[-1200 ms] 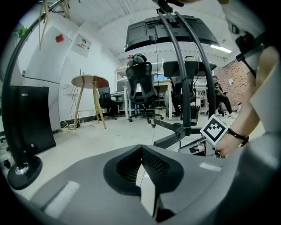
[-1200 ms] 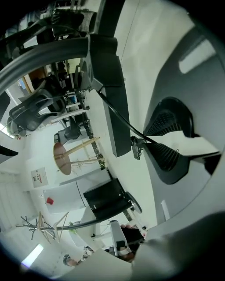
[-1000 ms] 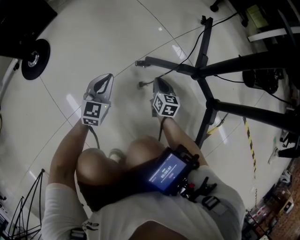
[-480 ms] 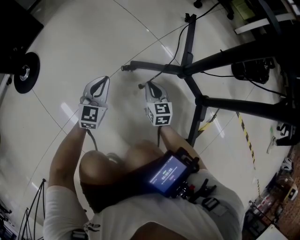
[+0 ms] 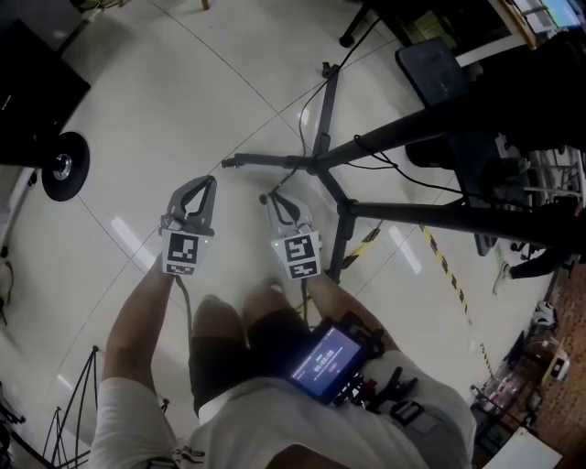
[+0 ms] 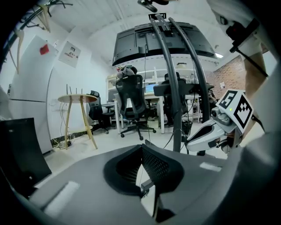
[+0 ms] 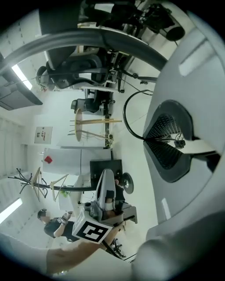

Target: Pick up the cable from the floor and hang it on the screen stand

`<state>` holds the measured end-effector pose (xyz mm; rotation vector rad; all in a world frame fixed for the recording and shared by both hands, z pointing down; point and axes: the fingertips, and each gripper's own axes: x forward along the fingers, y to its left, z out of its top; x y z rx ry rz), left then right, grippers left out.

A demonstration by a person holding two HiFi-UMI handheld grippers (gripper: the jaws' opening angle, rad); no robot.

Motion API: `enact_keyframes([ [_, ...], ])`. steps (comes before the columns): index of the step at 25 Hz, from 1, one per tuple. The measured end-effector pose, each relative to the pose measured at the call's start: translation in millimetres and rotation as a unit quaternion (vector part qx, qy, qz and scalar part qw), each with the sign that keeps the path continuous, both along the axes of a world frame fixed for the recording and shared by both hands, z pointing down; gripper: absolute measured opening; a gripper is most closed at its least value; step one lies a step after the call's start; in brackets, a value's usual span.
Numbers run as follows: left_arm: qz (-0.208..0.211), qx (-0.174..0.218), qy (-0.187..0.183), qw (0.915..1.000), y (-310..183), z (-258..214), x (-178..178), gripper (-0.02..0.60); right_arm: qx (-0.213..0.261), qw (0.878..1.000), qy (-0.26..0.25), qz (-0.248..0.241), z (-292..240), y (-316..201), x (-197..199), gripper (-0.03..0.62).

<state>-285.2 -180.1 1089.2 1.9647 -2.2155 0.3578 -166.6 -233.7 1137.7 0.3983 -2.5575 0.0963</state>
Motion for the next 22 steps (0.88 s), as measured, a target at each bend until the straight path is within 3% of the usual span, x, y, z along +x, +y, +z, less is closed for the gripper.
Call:
enact_keyframes([
  [14,-0.010,0.035,-0.005,0.9993,5.1,-334.4,21.7,0.002,0.057,0.997,-0.034,-0.046,-365.8,19.7,-8.0,0.029],
  [22,-0.004,0.076,-0.023,0.9968,-1.2,-483.0,27.5,0.002,0.106,0.990,-0.084,-0.043,-536.3,11.4,-4.3,0.029],
])
